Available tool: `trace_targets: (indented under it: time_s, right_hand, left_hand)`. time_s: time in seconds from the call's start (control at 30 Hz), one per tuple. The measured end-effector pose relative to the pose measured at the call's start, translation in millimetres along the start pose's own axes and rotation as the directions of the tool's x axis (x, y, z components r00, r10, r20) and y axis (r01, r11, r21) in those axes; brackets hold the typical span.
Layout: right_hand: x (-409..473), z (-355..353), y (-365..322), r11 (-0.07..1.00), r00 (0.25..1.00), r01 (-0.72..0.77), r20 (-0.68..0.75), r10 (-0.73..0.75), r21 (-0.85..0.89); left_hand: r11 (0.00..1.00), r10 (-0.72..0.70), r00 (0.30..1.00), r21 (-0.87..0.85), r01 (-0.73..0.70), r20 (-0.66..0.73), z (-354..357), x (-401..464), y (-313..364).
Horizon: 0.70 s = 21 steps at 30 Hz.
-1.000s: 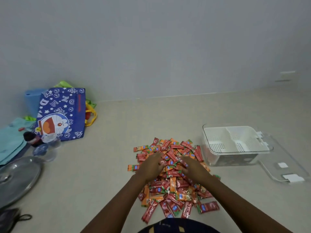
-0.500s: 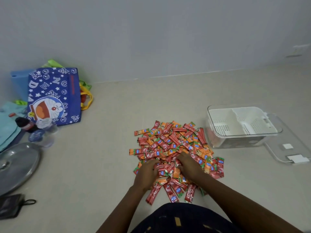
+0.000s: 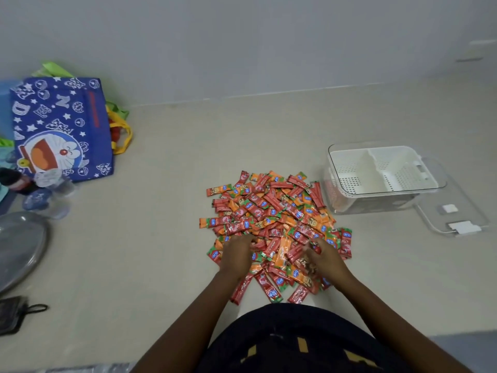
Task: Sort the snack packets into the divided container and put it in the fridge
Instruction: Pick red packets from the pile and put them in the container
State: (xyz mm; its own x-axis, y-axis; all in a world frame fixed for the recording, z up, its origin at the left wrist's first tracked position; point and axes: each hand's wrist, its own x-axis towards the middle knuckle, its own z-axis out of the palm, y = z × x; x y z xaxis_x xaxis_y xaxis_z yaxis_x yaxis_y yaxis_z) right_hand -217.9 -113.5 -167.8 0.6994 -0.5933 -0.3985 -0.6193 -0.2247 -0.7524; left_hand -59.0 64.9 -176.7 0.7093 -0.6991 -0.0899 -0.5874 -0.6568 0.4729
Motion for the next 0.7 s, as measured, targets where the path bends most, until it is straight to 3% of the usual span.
trace_targets:
  time_s: [0.1,0.23,0.4,0.57,0.7]
  right_hand:
    - [-0.5,1.1,-0.1,0.992,0.997,0.071,0.033,-0.068,-0.108]
    - [-1.7,9.2,2.4,0.941,0.981,0.173,0.133,-0.14,-0.289]
    - [1.8,17.6,2.2,0.892,0.981,0.192,0.11,-0.161,-0.409]
    - [-3.5,16.3,-0.5,0.935,0.973,0.212,-0.022,-0.228,-0.285]
    - [-18.7,4.2,-7.2,0.995,0.994,0.101,-0.048,-0.102,-0.02]
  left_hand:
    - [0.997,-0.016,1.0,-0.072,0.017,0.016,-2.8,-3.9,-4.3]
    - [0.944,-0.163,0.967,-0.255,0.211,0.196,-0.2,-17.5,-16.7]
    - [0.837,-0.249,0.913,-0.402,0.371,0.325,-1.8,-41.3,-25.9]
    - [0.877,-0.301,0.898,-0.276,0.392,0.32,6.8,-63.0,-28.9]
    - [0.872,-0.373,0.892,-0.231,0.431,0.255,16.0,-72.3,-27.0]
